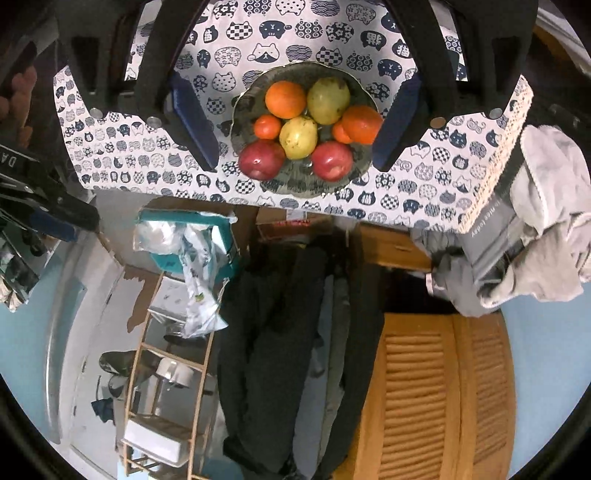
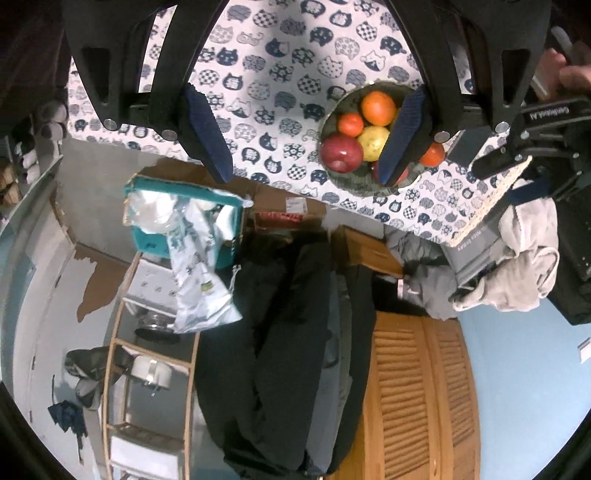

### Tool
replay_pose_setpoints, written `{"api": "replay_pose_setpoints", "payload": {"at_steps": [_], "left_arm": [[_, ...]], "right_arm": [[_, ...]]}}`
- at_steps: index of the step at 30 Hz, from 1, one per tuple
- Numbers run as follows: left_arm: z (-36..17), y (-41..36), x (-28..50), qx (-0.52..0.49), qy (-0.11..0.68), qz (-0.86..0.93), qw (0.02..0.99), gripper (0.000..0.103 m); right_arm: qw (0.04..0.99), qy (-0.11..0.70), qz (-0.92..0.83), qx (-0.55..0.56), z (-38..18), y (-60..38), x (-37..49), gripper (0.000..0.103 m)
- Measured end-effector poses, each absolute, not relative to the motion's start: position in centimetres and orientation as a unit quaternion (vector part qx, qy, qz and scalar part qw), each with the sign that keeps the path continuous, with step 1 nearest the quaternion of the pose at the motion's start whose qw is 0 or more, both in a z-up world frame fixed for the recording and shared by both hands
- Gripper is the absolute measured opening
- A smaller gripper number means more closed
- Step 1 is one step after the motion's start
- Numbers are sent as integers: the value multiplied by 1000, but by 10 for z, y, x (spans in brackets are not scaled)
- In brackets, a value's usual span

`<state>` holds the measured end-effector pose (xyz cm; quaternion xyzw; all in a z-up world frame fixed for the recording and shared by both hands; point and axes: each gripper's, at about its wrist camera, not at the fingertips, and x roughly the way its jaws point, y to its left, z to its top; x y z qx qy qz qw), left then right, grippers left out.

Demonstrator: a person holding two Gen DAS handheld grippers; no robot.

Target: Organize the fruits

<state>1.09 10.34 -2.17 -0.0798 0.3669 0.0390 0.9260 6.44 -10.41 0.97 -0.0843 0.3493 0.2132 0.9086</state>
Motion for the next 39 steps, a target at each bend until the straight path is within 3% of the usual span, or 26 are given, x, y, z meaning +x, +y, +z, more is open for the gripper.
{"api": "replay_pose_setpoints", "payload": {"at_steps": [9,11,39], "left_arm": [[14,78,-8,-40,325,45,944,95],[22,72,-14,-30,310,49,949,103],[38,49,-15,-15,294,54,954,103]], "right_arm": [[921,321,212,-66,34,-132,38,80],[923,316,213,-64,37,-137,34,80],[933,299,185,-80,34,-168,24,81]]}}
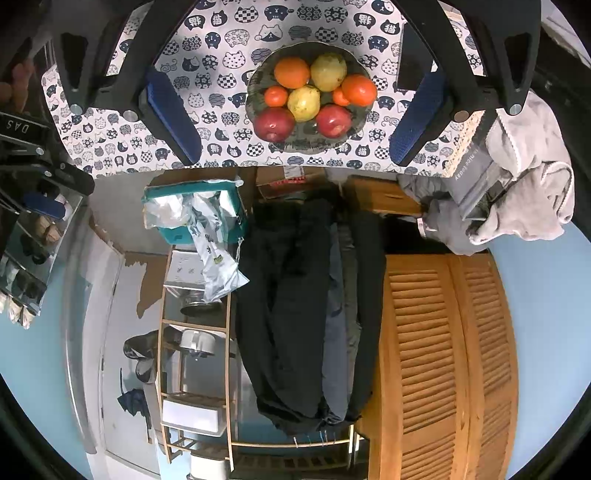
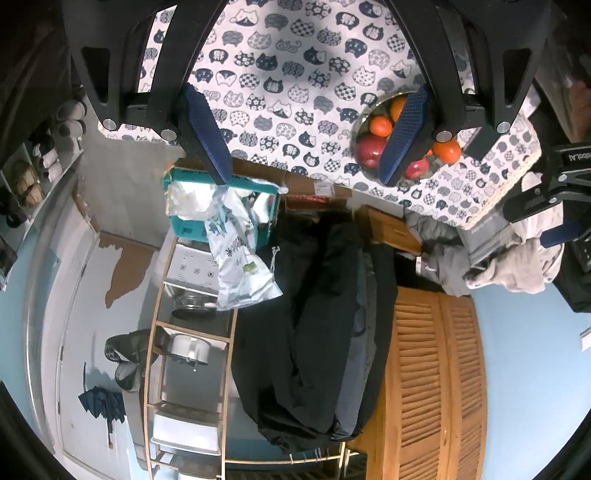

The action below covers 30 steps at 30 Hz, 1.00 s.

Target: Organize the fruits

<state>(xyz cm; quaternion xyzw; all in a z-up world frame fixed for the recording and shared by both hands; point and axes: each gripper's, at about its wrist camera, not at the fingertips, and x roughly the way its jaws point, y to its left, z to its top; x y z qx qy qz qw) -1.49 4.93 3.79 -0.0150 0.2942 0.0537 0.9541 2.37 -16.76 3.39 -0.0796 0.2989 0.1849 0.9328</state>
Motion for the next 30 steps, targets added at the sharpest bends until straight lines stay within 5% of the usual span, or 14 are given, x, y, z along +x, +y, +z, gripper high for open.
{"api": "replay_pose_setpoints", "payload": {"at_steps": [30], "left_arm": [[42,47,-18,-14,281,78,956,103]], "right_arm": [[933,300,183,-81,34,-170,25,81]]}}
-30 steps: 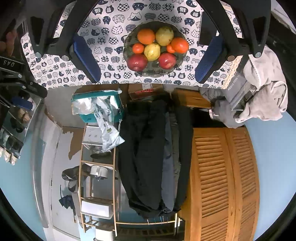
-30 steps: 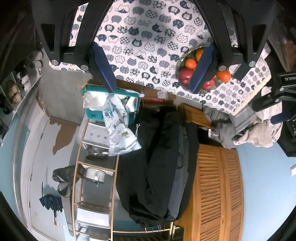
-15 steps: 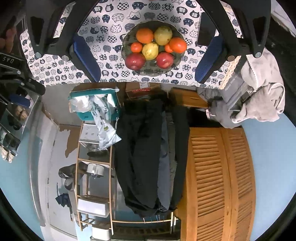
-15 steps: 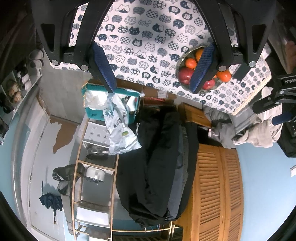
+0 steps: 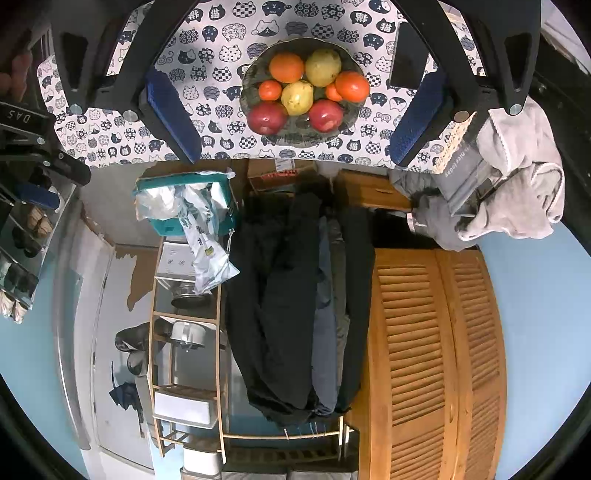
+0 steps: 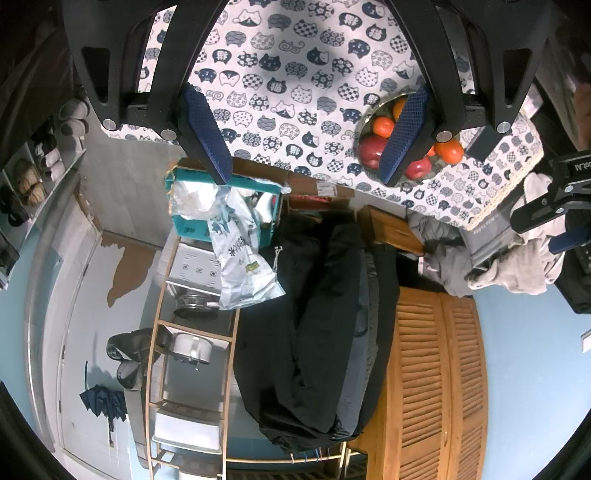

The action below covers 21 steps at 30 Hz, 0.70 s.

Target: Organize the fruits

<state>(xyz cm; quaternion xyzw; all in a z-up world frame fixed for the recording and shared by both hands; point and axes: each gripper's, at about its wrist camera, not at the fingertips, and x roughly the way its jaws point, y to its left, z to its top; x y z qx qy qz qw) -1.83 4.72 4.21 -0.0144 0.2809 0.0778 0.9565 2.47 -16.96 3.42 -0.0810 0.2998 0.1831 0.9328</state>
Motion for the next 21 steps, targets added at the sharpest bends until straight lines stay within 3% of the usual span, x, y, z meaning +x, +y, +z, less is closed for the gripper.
{"api": "replay_pose_setpoints", "payload": {"at_steps": [21], "left_arm": [[43,46,-17,-19,283,78,956,103]], "right_arm": [[933,299,183,-82,34,-169,24,81]]}}
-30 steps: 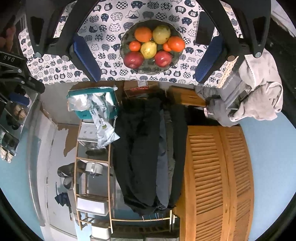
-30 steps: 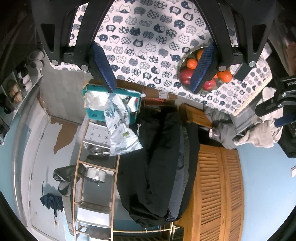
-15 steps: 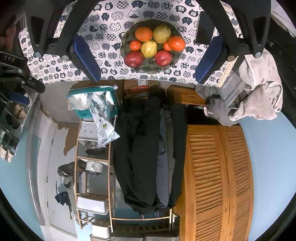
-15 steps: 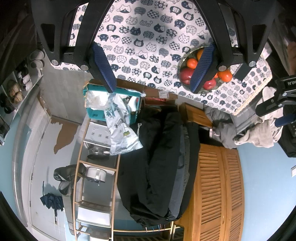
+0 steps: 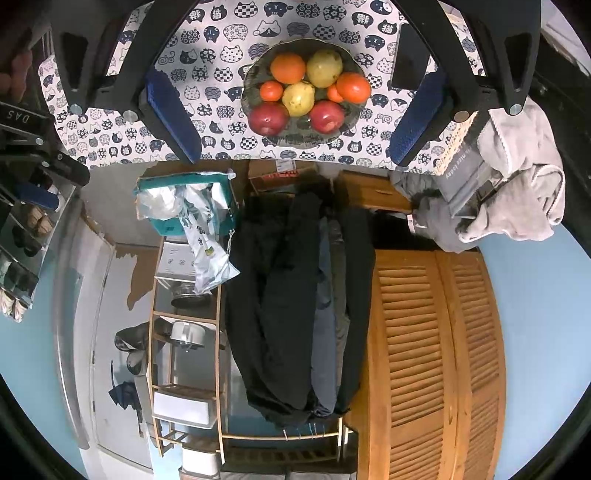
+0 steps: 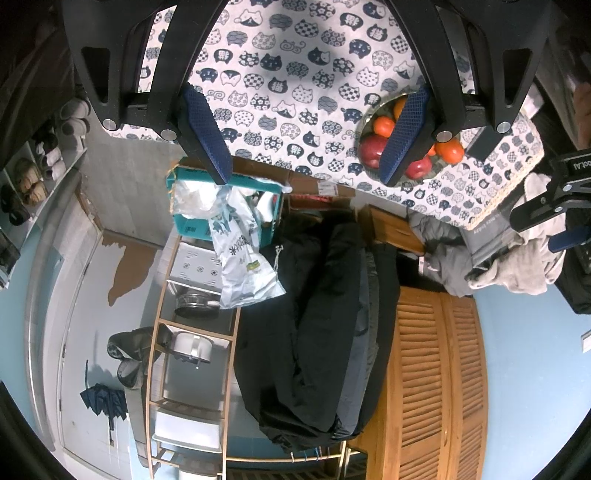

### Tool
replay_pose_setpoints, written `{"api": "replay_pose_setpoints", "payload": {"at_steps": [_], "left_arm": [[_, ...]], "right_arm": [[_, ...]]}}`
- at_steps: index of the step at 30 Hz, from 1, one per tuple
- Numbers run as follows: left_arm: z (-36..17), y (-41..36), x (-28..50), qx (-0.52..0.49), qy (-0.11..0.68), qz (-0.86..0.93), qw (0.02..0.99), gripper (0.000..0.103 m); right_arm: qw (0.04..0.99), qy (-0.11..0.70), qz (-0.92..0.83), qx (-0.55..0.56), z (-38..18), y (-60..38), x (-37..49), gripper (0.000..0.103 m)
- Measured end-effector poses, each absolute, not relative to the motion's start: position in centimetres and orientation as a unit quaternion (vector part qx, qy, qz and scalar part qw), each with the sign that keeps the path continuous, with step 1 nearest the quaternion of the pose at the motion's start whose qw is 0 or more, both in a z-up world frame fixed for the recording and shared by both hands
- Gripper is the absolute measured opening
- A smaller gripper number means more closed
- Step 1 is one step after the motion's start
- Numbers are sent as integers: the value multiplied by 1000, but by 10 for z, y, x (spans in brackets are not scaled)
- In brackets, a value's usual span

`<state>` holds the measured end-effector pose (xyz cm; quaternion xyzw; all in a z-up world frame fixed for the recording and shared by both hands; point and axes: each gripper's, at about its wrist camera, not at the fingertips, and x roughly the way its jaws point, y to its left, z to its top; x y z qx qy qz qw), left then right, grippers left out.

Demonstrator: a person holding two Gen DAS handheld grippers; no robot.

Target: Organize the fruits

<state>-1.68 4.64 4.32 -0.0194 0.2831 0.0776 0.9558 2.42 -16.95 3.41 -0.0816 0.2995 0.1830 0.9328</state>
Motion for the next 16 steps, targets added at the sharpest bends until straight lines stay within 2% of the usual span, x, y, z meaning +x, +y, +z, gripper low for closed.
{"api": "replay_pose_setpoints", "payload": {"at_steps": [16], "left_arm": [[43,43,-18,-22,290,70,954,103]], "right_arm": [[933,299,183,-82,34,-170,24,81]]}}
